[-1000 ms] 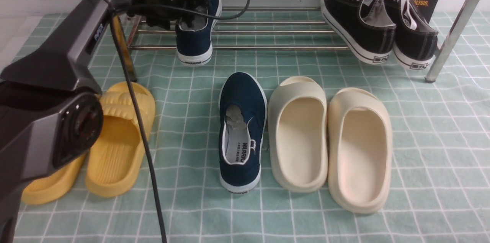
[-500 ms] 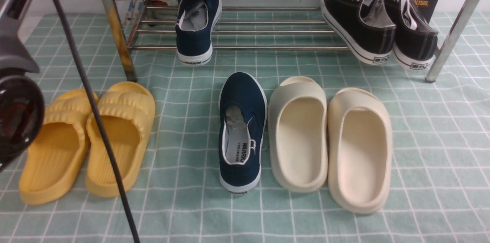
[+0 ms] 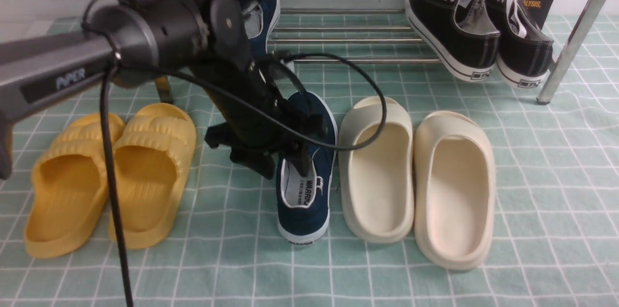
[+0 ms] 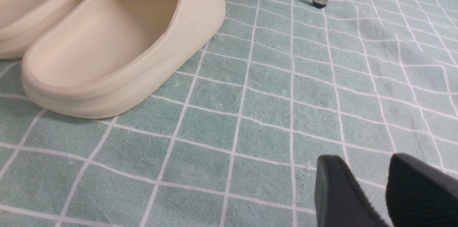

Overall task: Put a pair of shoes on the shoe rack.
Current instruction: Use the left arm to grab the shoe closest to it, then use the left arm to put a shoe into the shoe rack

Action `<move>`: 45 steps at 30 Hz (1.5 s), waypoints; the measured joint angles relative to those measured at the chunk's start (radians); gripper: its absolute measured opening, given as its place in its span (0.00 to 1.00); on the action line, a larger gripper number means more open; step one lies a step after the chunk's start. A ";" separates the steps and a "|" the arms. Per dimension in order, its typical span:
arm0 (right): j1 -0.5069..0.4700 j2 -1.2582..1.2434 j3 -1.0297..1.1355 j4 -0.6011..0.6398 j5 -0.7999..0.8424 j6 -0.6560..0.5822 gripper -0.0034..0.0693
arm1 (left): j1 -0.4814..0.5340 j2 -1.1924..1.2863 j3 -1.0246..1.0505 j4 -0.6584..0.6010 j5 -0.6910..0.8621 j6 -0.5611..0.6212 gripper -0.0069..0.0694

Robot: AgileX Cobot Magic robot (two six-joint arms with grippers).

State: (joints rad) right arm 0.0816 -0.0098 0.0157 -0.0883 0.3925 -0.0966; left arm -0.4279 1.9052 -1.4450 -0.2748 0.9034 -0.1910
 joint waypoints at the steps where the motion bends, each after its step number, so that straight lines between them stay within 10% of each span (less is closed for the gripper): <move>1: 0.000 0.000 0.000 0.000 0.000 -0.002 0.39 | -0.001 0.003 0.007 0.011 -0.012 -0.018 0.61; 14: 0.000 0.000 0.000 0.000 0.000 -0.009 0.39 | -0.006 0.060 0.003 0.116 -0.099 -0.119 0.09; 45: 0.000 0.000 0.000 0.000 0.000 -0.009 0.39 | 0.142 0.479 -0.921 0.016 -0.028 -0.178 0.09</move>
State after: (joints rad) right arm 0.0816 -0.0098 0.0157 -0.0883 0.3925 -0.1057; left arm -0.2863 2.3844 -2.3655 -0.2584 0.8753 -0.3686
